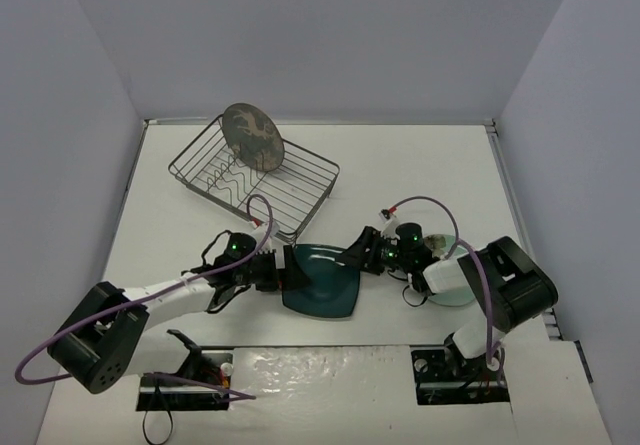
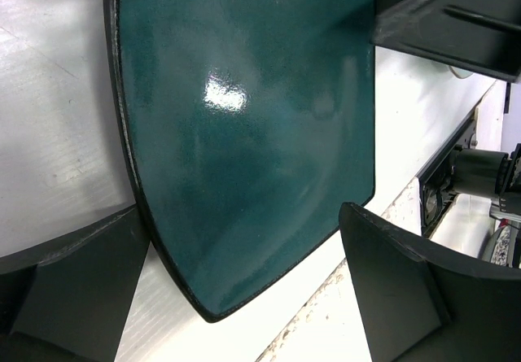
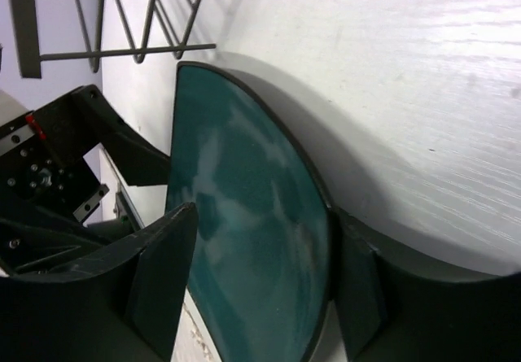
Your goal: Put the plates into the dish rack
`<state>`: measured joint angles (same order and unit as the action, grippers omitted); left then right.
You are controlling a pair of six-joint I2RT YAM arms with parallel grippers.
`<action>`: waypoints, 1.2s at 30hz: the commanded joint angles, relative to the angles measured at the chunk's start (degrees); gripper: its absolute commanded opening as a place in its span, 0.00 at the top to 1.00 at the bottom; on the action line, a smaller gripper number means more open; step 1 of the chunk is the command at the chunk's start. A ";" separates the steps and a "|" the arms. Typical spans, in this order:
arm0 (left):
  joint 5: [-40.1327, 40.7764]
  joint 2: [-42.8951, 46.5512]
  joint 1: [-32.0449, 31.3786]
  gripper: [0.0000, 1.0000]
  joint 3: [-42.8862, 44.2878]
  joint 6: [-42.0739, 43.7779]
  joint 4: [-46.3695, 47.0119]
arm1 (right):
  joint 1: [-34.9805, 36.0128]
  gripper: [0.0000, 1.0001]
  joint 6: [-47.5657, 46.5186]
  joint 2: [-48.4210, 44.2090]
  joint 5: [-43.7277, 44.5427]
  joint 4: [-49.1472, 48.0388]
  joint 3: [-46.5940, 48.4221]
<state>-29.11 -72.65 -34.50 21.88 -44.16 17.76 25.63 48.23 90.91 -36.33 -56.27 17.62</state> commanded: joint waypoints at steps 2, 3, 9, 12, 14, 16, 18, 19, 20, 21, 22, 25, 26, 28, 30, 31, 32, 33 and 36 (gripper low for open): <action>-0.34 -2.80 -1.39 0.03 1.51 0.89 0.55 | 1.81 0.58 -1.16 1.54 -1.03 4.48 -2.22; -0.34 -3.01 -1.46 0.03 1.64 0.94 0.58 | 1.77 0.61 -1.37 1.30 -1.14 4.52 -2.37; -0.52 -4.12 -2.12 0.03 2.38 1.28 0.42 | 1.24 0.86 -3.97 -2.98 -1.12 8.01 -2.27; -0.53 -3.94 -2.36 0.03 2.46 1.57 -0.13 | 0.59 1.00 -6.36 -7.15 -0.42 12.61 -1.74; -0.31 -3.47 -2.52 0.03 2.46 1.57 -0.18 | 0.22 1.00 -7.91 -10.02 0.20 16.70 -1.48; -0.19 -3.04 -2.70 0.03 2.64 1.57 -0.24 | -0.16 1.00 -8.87 -13.14 1.20 20.39 -1.26; 0.09 -1.83 -2.76 0.03 3.15 1.70 -1.12 | -0.57 1.00 -10.98 -19.59 3.47 28.23 0.00; 0.42 -1.20 -2.76 0.03 3.44 1.89 -2.33 | -0.72 1.00 -12.00 -22.47 4.54 31.29 0.59; 0.80 -0.48 -2.78 0.03 3.74 2.13 -3.53 | -0.88 1.00 -12.96 -25.56 5.81 34.63 1.17; 1.45 0.90 -2.93 0.03 4.10 2.63 -4.42 | -1.09 1.00 -13.63 -30.30 8.43 40.24 1.75; 2.31 2.50 -2.94 0.03 5.06 3.23 -6.91 | -1.42 1.00 -14.86 -34.85 10.63 43.24 3.23; 4.78 7.67 -3.16 0.03 7.88 5.16 -13.39 | -1.92 1.00 -17.18 -45.81 15.80 55.58 8.84; 6.31 9.61 -3.27 0.03 8.79 5.51 -15.73 | -1.98 1.00 -17.64 -48.63 16.95 59.70 10.90; 8.68 13.05 -3.29 0.03 11.00 6.95 -21.45 | -1.99 1.00 -18.68 -52.88 21.46 67.03 15.37; 12.64 17.17 -3.36 0.03 12.80 8.25 -24.69 | -1.99 1.00 -19.83 -54.93 25.15 71.39 18.55; 13.37 18.48 -3.38 0.03 13.57 8.64 -25.99 | -1.93 1.00 -20.10 -55.64 25.69 72.15 19.93; 16.51 20.12 -3.33 0.03 14.76 9.14 -27.79 | -1.96 1.00 -21.16 -56.35 26.56 72.50 21.91; 20.27 21.52 -3.27 0.03 15.99 9.49 -30.00 | -1.99 1.00 -22.20 -56.76 27.54 72.54 23.84; 32.69 23.59 -3.05 0.03 20.65 7.84 -36.46 | -1.91 1.00 -24.07 -56.20 29.28 71.27 30.14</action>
<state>-13.95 -51.75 -37.56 35.64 -36.65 -8.58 23.66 26.63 34.62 -11.09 17.70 37.98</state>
